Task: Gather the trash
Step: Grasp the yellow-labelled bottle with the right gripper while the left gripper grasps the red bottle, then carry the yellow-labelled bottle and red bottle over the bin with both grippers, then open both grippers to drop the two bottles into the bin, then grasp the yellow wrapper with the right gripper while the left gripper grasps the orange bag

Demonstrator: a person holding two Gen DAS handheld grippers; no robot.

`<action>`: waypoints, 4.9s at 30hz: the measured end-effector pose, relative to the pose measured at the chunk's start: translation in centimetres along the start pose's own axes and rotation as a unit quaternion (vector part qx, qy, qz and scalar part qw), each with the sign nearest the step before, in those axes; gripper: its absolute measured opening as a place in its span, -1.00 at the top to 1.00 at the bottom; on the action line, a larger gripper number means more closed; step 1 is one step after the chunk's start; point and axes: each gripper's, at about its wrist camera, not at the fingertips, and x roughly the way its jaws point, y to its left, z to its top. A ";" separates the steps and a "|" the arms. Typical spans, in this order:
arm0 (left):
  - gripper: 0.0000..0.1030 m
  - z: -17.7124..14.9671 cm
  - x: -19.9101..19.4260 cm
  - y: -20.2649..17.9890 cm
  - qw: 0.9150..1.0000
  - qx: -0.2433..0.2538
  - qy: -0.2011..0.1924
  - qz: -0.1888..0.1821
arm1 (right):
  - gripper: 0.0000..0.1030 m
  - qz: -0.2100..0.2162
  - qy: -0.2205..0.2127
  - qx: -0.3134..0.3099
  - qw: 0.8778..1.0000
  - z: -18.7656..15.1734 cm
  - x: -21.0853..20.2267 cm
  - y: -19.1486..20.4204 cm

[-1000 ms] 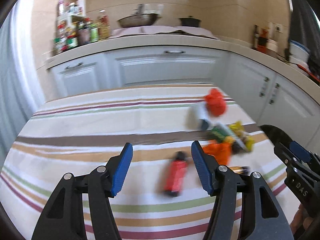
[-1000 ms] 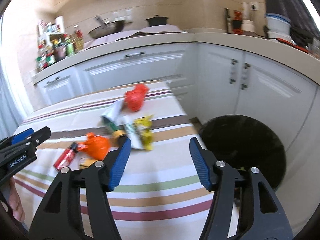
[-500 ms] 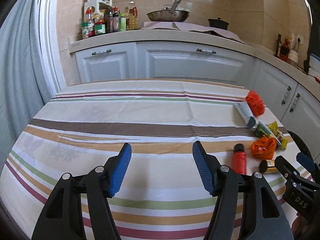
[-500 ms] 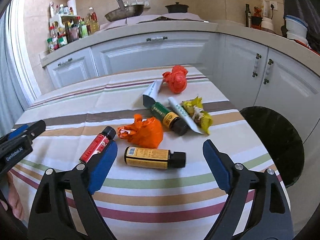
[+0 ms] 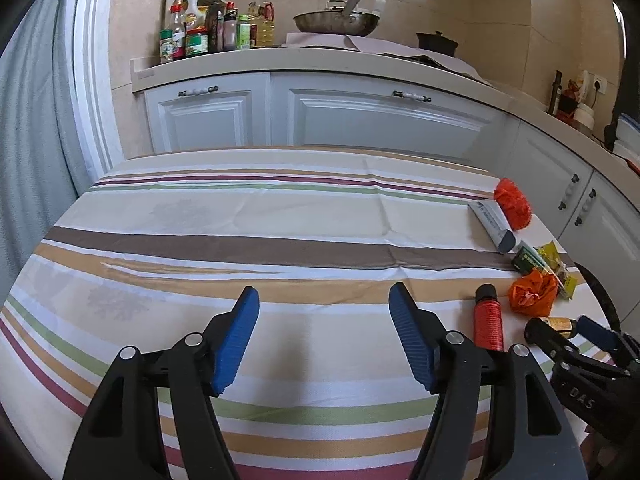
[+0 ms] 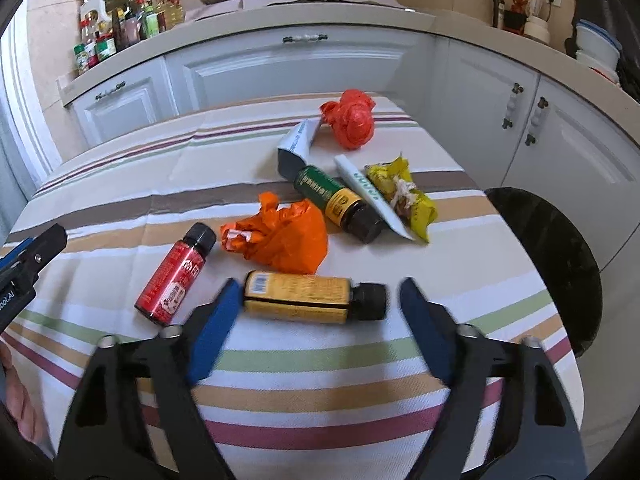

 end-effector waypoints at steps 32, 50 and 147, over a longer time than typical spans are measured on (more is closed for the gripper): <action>0.31 -2.4 2.1 -10.1 0.991 0.085 0.077 -0.070 | -0.41 -0.016 -0.058 0.034 0.998 -1.2 -3.4 -8.4; 0.52 -1.4 -1.6 -13.2 0.991 0.096 0.029 -0.091 | -0.41 -0.039 -0.095 0.044 0.994 -1.0 -5.0 -12.3; -0.07 1.6 2.2 -6.2 0.999 0.013 0.030 0.021 | 0.08 0.032 0.019 -0.017 0.999 5.7 4.2 -8.6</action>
